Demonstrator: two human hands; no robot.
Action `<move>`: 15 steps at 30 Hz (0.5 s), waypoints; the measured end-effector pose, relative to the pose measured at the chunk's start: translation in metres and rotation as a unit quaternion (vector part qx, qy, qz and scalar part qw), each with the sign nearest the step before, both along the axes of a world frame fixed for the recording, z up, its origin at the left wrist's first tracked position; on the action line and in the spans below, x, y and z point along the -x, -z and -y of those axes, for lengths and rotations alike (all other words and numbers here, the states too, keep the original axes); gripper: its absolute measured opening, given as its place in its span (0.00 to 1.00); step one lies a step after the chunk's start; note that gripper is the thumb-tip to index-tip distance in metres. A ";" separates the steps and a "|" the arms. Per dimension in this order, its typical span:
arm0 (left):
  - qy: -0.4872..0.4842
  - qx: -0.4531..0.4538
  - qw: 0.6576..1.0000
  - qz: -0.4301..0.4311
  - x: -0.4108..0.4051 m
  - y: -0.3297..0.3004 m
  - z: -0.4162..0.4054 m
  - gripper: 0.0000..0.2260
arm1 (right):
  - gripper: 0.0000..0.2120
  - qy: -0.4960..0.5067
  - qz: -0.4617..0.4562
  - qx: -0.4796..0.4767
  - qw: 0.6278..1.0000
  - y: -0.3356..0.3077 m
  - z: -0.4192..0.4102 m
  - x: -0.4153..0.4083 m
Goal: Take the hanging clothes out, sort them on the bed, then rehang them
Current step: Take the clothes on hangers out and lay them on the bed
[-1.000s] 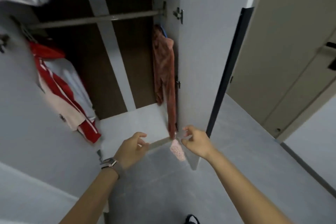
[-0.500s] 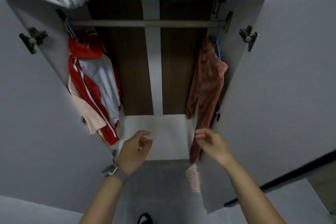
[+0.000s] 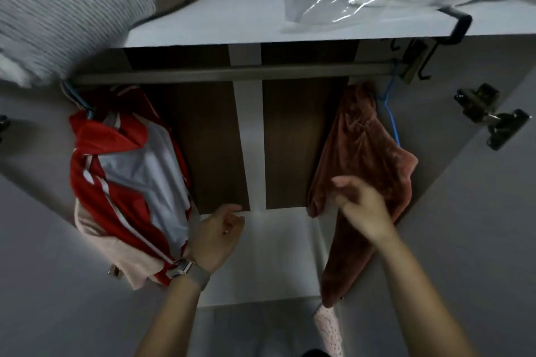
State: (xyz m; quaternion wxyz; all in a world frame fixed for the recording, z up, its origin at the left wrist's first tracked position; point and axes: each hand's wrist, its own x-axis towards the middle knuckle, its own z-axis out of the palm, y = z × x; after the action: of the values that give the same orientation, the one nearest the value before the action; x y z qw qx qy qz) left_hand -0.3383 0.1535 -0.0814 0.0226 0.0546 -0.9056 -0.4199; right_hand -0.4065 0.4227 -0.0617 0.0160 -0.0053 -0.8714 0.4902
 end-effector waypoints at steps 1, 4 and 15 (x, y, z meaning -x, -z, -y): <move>-0.005 -0.017 1.000 0.003 0.008 -0.003 0.001 0.11 | 0.15 0.035 -0.029 0.003 0.999 -0.011 -0.014 0.013; -0.055 -0.103 0.993 0.007 0.033 -0.007 0.000 0.10 | 0.18 0.167 -0.104 -0.024 0.980 -0.031 -0.055 0.057; -0.134 -0.097 0.986 -0.023 0.045 -0.017 -0.004 0.09 | 0.11 0.177 0.083 0.201 0.960 -0.038 -0.032 0.122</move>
State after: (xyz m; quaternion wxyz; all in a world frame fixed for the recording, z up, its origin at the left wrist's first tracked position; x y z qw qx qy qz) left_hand -0.3830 0.1572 -0.0639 0.0938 0.1678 -0.8442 -0.5004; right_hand -0.5285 0.4542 -0.0240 0.0291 -0.2034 -0.7386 0.6420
